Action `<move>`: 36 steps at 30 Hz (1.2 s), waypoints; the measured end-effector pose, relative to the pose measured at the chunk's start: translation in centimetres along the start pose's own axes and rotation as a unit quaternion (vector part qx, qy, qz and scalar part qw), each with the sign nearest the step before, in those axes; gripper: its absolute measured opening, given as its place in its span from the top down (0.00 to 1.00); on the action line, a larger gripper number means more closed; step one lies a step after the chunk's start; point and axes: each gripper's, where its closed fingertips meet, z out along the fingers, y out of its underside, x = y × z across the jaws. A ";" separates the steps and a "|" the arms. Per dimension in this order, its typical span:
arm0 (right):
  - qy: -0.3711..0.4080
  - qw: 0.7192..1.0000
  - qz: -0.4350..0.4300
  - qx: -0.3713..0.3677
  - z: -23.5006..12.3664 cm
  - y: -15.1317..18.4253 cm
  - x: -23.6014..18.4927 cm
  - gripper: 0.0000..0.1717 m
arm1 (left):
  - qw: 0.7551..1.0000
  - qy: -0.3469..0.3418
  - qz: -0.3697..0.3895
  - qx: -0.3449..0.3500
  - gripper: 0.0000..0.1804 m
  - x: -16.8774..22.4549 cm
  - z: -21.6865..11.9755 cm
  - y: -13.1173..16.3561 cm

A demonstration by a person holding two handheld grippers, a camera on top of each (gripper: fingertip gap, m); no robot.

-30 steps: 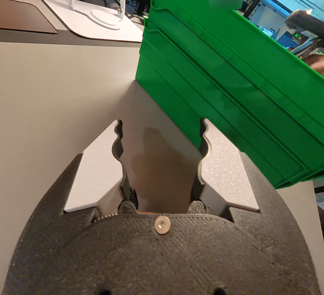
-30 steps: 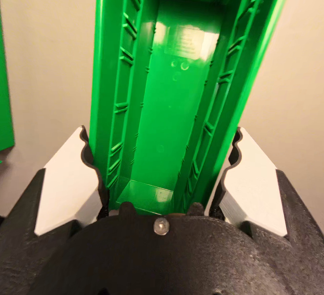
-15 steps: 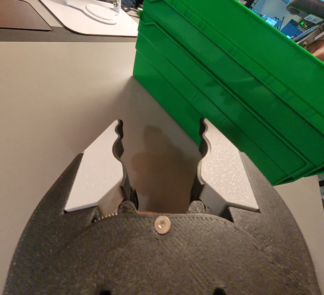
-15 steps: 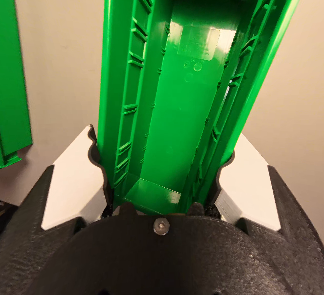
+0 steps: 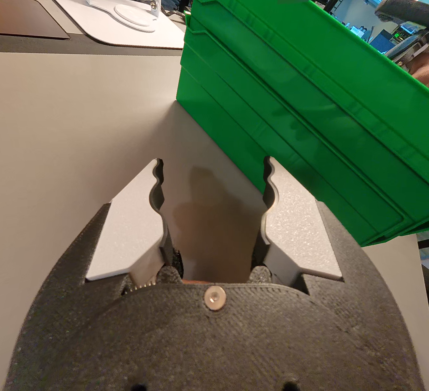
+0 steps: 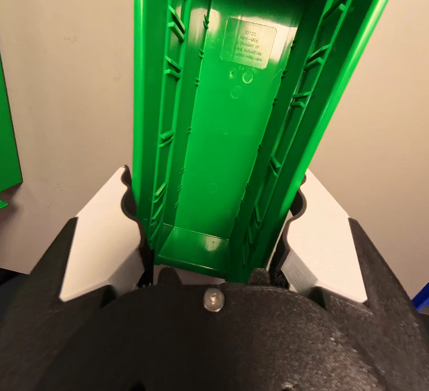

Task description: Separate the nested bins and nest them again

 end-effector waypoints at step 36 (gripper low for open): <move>-0.214 0.958 -0.092 0.167 -19.3 -7.3 -24.5 0.35 | 1.000 0.007 0.013 -0.011 0.52 0.4 0.2 0.3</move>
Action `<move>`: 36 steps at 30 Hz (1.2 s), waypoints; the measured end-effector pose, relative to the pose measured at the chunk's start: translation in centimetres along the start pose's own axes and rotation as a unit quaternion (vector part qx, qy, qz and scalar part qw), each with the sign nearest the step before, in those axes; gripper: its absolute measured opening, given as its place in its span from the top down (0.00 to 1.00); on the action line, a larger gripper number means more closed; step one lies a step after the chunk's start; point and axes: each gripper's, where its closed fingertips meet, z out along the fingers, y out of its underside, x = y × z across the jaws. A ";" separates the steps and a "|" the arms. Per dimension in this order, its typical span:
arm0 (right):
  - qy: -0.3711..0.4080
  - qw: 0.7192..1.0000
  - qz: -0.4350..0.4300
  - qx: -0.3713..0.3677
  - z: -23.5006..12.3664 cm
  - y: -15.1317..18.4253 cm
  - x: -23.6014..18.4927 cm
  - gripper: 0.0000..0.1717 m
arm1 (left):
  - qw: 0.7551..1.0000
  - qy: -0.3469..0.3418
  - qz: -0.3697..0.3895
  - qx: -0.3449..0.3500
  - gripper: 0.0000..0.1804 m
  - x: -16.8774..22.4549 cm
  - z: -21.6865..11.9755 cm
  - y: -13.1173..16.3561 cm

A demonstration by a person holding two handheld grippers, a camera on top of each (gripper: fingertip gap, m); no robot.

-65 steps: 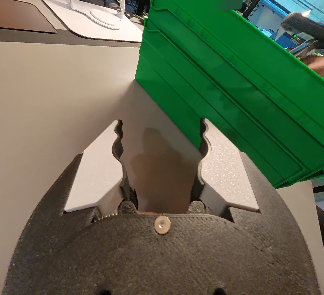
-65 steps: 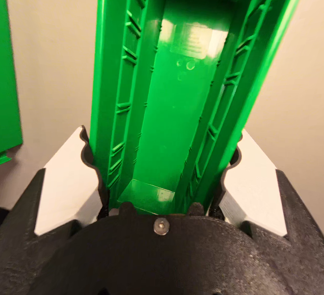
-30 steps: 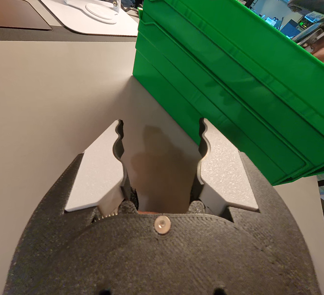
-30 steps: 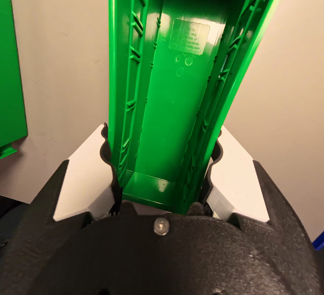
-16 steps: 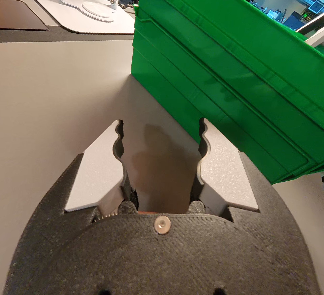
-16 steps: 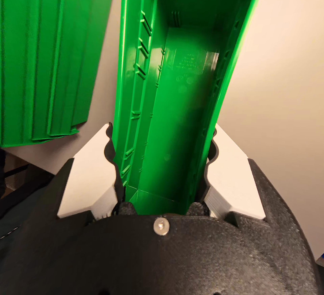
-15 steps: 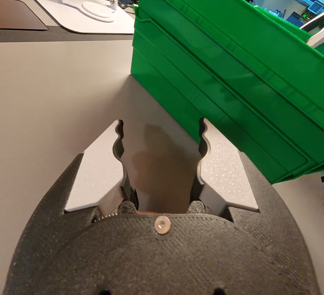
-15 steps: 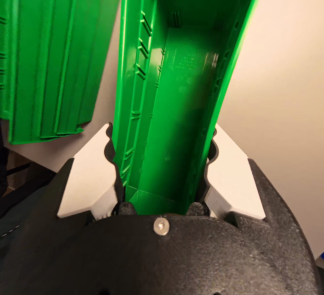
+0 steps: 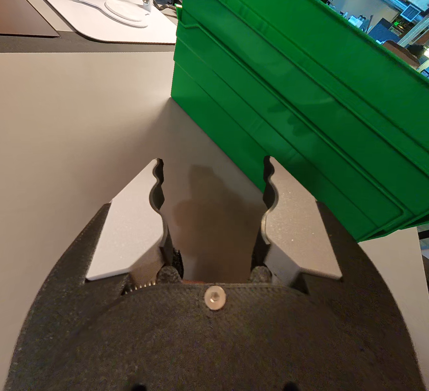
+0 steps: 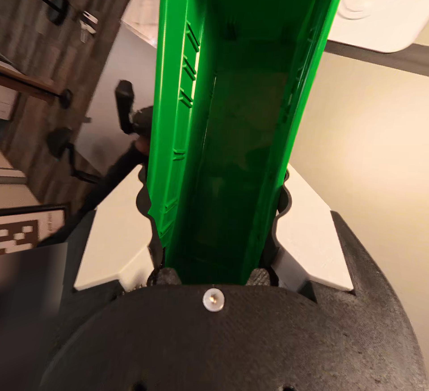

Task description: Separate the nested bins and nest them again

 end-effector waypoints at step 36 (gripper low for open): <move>0.084 0.993 0.062 0.052 10.5 0.2 0.3 0.24 | 1.000 0.009 0.018 -0.005 0.53 0.6 -0.1 0.2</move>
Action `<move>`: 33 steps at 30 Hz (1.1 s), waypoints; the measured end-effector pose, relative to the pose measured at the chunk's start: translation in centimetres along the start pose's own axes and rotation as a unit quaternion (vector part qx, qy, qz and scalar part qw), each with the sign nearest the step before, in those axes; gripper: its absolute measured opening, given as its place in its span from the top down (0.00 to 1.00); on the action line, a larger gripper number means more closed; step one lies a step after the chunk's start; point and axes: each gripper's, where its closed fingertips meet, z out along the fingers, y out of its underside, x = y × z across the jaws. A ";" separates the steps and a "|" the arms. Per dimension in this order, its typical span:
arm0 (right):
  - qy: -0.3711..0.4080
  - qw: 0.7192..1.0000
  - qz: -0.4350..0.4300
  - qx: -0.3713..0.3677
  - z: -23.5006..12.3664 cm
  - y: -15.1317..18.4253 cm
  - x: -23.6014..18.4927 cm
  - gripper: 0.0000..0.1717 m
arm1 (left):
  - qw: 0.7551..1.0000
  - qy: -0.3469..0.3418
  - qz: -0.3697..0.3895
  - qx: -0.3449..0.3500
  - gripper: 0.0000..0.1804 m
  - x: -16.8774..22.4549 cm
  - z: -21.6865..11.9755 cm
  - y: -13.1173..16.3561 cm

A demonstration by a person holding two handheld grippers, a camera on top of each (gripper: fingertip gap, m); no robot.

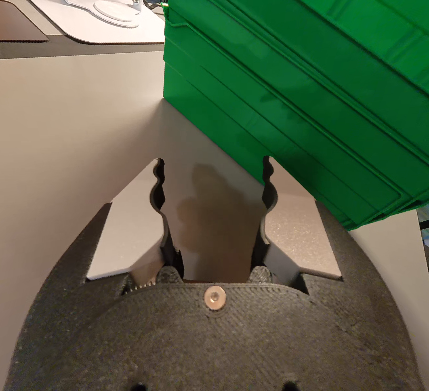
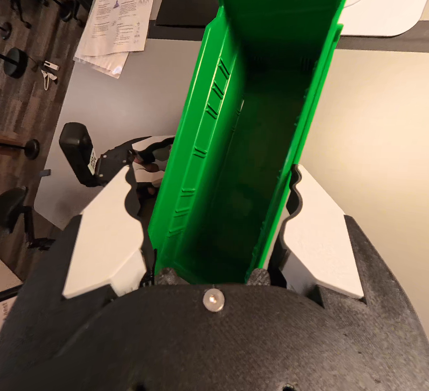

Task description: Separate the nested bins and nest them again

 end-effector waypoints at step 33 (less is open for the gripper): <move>-0.238 0.936 -0.049 0.255 -3.4 19.7 5.9 0.49 | 0.999 -0.003 -0.026 0.022 0.44 0.7 -1.2 -0.7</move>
